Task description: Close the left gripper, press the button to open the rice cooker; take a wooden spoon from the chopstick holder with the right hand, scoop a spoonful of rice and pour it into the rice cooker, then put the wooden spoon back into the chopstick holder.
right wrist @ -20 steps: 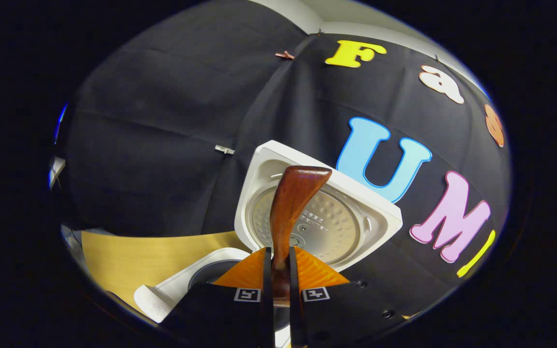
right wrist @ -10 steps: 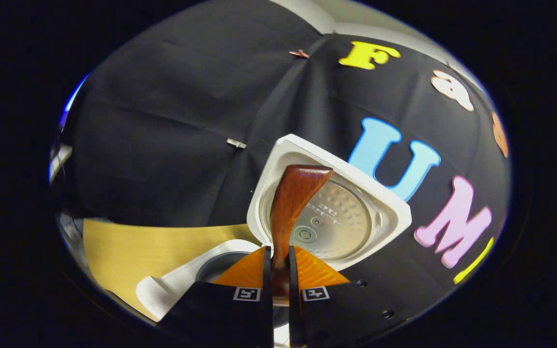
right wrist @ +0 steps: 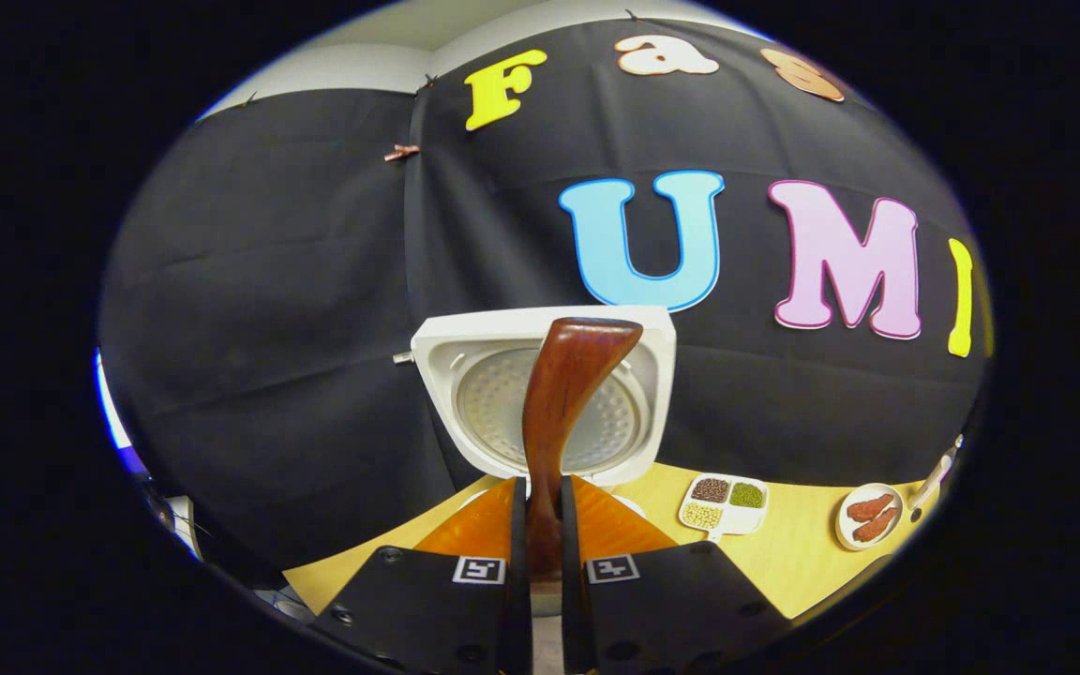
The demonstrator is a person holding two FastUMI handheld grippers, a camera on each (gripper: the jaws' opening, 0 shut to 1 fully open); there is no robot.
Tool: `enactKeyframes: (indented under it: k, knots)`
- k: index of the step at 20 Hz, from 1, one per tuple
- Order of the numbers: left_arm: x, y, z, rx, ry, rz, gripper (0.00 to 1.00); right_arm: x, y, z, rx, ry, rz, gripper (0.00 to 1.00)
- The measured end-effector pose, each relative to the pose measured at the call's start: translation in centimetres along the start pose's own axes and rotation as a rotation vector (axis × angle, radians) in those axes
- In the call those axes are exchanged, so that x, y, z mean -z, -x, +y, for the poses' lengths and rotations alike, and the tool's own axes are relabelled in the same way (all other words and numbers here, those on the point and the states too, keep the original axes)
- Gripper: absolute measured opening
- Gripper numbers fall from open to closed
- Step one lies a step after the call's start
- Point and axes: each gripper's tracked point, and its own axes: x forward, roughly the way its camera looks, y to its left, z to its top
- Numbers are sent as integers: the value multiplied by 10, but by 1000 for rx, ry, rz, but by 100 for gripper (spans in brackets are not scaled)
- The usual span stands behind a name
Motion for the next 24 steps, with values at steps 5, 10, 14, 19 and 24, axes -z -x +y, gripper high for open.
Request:
enactKeyframes:
  k: [5, 10, 14, 19, 24]
  knots:
    - [-15, 0, -29, 45, -30, -31, 95, -27, 79, -16, 10, -94, -83, 17]
    - [-27, 2, -60, 104, -47, -59, 95, -39, 158, -87, 102, -129, -140, 16]
    - [-24, 0, -87, 141, -45, -50, 95, -24, 217, -173, 245, -144, -145, 17]
    - [-29, -6, -118, 162, -48, -46, 95, -4, 273, -267, 388, -129, -139, 16]
    - [-36, -11, -143, 148, -45, -36, 95, 51, 310, -352, 509, -145, -66, 17]
